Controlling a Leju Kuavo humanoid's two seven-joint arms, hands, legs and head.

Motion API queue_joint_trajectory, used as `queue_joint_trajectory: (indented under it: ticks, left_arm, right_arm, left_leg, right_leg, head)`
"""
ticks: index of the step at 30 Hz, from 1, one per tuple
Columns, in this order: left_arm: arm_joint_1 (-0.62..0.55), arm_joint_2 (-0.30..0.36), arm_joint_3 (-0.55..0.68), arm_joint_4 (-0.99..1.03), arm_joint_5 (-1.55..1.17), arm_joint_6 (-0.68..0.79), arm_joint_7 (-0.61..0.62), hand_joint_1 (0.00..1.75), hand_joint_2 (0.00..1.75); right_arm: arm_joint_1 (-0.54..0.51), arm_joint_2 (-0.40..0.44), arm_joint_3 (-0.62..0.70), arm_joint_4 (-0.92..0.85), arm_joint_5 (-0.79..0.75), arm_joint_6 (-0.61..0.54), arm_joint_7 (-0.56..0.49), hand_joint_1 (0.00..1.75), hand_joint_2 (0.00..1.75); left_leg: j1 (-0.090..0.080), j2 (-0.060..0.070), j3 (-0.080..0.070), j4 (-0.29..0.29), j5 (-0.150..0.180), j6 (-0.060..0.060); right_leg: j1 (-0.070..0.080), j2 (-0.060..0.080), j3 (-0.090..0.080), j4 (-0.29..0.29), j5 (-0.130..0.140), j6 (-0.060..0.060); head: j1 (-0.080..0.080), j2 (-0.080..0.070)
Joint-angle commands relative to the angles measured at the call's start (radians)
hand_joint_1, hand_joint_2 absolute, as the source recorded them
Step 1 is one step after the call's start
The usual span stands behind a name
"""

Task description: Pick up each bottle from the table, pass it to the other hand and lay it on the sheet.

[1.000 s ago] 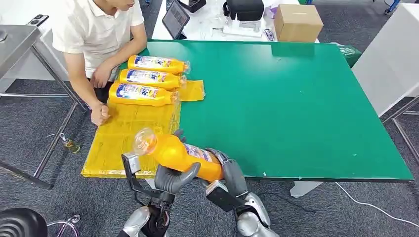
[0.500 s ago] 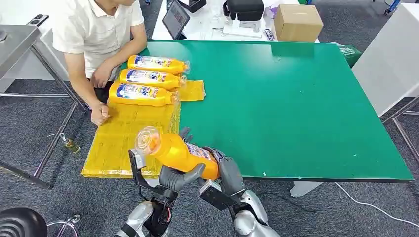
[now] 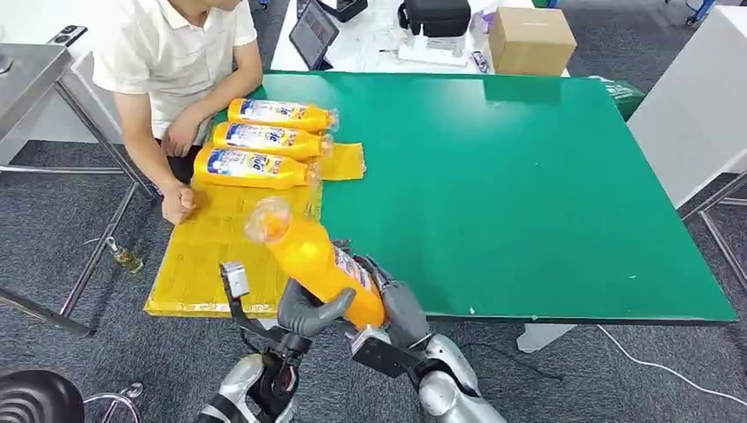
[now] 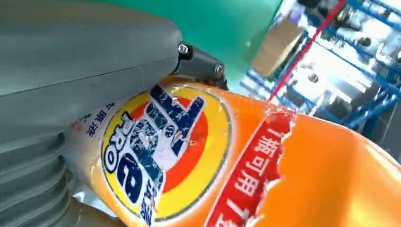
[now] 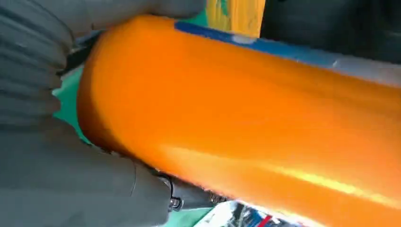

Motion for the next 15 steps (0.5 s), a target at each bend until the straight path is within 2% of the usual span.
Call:
queue_joint_trajectory:
  ticks: [1, 3, 9, 11, 12, 15]
  left_arm:
    - [0.029, 0.041, 0.093, -0.048, 0.078, -0.132, 0.038, 1.75, 1.75]
    - [0.049, 0.050, 0.136, -0.072, 0.067, -0.128, 0.041, 1.75, 1.75]
    - [0.097, 0.045, 0.231, -0.145, 0.000, -0.076, 0.045, 1.75, 1.75]
    - [0.096, 0.052, 0.235, -0.149, -0.087, 0.000, 0.020, 1.75, 1.75]
    - [0.079, 0.079, 0.211, -0.133, -0.253, 0.124, 0.004, 1.75, 1.75]
    - [0.057, 0.092, 0.208, -0.105, -0.362, 0.198, -0.021, 1.75, 1.75]
  right_arm:
    - [0.015, -0.023, 0.054, 0.024, 0.039, -0.026, -0.014, 0.00, 0.00]
    - [0.049, -0.027, 0.030, 0.005, 0.045, -0.044, -0.013, 0.00, 0.00]
    - [0.094, -0.011, -0.022, 0.050, 0.104, -0.104, 0.004, 0.00, 0.00]
    - [0.102, -0.006, -0.034, 0.064, 0.116, -0.131, 0.012, 0.00, 0.00]
    - [0.115, -0.003, -0.050, 0.077, 0.126, -0.175, 0.022, 0.00, 0.00]
    - [0.126, -0.008, -0.058, 0.082, 0.121, -0.203, 0.020, 0.00, 0.00]
  left_leg:
    - [0.001, 0.004, 0.012, -0.001, -0.005, 0.003]
    - [0.001, 0.001, 0.005, -0.001, -0.002, 0.001]
    - [0.001, 0.003, 0.005, -0.001, -0.002, 0.001]
    - [0.001, 0.001, 0.004, -0.001, -0.002, 0.001]
    - [0.001, 0.001, 0.006, -0.001, -0.002, 0.001]
    - [0.001, 0.000, 0.005, -0.001, -0.001, 0.001]
  right_leg:
    - [0.003, 0.001, 0.011, -0.002, -0.004, -0.006]
    - [0.001, -0.001, 0.005, -0.001, -0.002, -0.003]
    - [0.001, 0.001, 0.004, -0.001, -0.001, -0.003]
    - [0.001, 0.000, 0.004, -0.001, -0.001, -0.003]
    - [0.002, -0.001, 0.006, -0.002, -0.002, -0.003]
    - [0.001, -0.001, 0.005, -0.002, -0.001, -0.003]
  head:
    - [0.001, 0.000]
    - [0.001, 0.000]
    - [0.002, 0.000]
    - [0.002, 0.000]
    - [0.002, 0.000]
    - [0.002, 0.000]
